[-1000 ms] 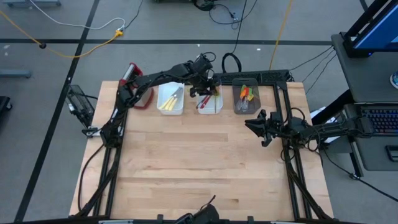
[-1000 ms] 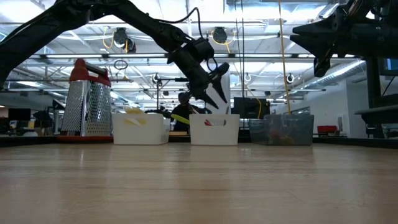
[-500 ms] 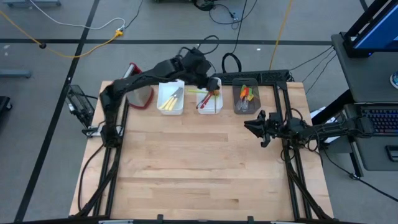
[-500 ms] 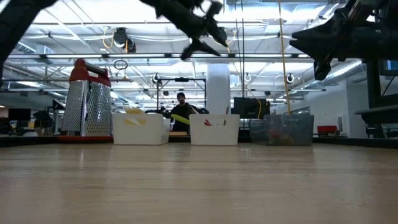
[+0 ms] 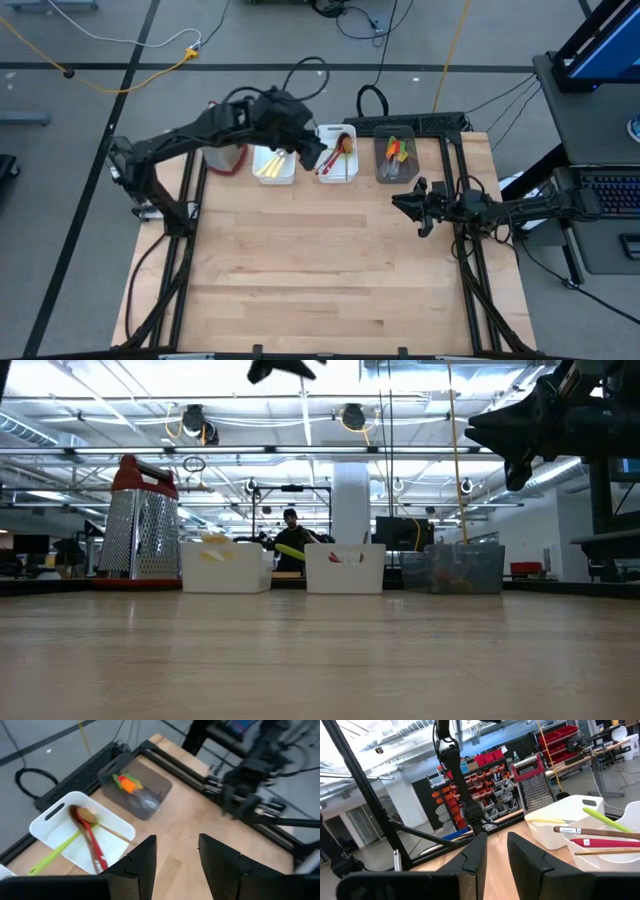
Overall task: Pick & Place Kitchen Items
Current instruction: Return to Home Position
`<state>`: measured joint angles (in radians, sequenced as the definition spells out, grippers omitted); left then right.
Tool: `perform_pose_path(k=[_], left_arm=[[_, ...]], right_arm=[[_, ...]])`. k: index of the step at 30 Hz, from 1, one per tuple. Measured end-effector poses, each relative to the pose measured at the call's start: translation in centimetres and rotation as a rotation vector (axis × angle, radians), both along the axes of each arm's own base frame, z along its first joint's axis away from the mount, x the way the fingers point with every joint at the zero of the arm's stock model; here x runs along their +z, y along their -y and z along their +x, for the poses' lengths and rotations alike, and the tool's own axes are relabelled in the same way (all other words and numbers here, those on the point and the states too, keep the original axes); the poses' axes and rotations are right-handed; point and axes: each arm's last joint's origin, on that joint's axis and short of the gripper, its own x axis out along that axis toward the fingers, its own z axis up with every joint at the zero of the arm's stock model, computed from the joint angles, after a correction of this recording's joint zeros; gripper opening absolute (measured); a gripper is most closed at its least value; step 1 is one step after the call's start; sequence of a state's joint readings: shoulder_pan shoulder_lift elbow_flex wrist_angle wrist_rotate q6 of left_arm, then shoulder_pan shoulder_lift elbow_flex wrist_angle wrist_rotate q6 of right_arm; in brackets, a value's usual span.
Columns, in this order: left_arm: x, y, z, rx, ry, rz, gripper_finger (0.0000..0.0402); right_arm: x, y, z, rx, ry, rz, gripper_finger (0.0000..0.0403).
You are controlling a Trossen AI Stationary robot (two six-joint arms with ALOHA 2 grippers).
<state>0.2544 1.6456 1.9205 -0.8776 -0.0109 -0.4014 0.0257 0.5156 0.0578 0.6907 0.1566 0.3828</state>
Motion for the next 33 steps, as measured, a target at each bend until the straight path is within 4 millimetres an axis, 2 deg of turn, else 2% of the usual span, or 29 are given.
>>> perform_pose_path(k=[8, 33], left_arm=[[1.4, 1.7, -1.2, -0.007, 0.058, -0.057, 0.0147], [1.5, 2.6, -0.9, -0.055, 0.071, -0.043, 0.0147]], right_arm=[[-0.1, 0.0, 0.0, -0.011, -0.016, -0.039, 0.0068], [-1.0, 0.7, 0.1, -0.100, -0.112, -0.030, 0.0068]])
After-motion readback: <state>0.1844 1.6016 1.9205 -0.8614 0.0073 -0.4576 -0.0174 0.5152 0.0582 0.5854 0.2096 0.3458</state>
